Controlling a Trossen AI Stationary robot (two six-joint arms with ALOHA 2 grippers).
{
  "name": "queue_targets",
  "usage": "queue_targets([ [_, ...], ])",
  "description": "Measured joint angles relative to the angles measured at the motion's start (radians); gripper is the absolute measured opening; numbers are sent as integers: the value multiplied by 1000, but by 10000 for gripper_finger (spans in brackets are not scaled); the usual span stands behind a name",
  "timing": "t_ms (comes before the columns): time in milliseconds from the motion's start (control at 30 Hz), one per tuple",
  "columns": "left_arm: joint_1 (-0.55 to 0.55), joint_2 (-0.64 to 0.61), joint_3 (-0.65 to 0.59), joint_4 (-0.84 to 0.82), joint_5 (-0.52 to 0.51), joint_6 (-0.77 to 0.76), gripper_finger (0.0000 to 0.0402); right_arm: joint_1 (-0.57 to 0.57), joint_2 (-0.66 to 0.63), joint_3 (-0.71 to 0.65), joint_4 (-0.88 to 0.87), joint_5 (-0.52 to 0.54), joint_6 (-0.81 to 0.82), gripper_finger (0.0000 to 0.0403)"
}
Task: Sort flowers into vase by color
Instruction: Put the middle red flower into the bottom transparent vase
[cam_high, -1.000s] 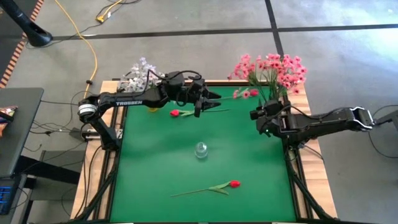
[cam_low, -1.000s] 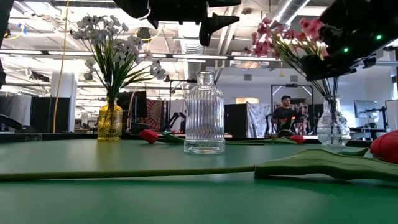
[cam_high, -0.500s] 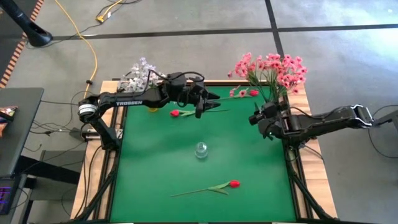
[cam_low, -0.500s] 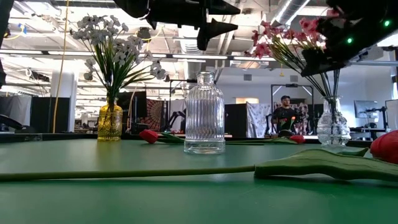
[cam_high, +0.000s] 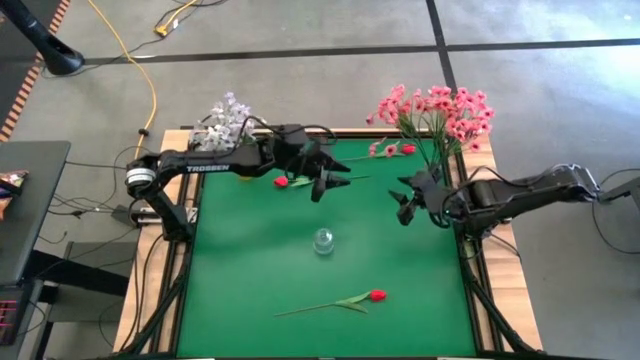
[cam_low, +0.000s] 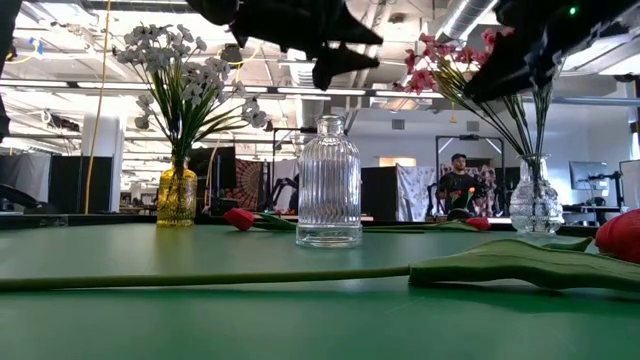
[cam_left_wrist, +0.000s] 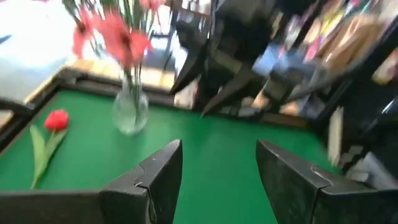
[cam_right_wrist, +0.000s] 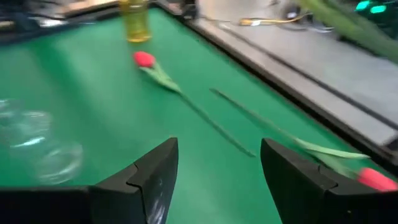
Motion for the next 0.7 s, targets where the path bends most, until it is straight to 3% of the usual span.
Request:
queue_targets([
  [133,-42,0,0,-127,-90,111,192,33,0,18,37,-15,5,256],
  [367,-113,0,0,-313,-406,241,192,47,0,23,66,-14,50,256],
  [700,-51,49,19,-443,-441,314,192,47,1,23,75,-14,125,256],
])
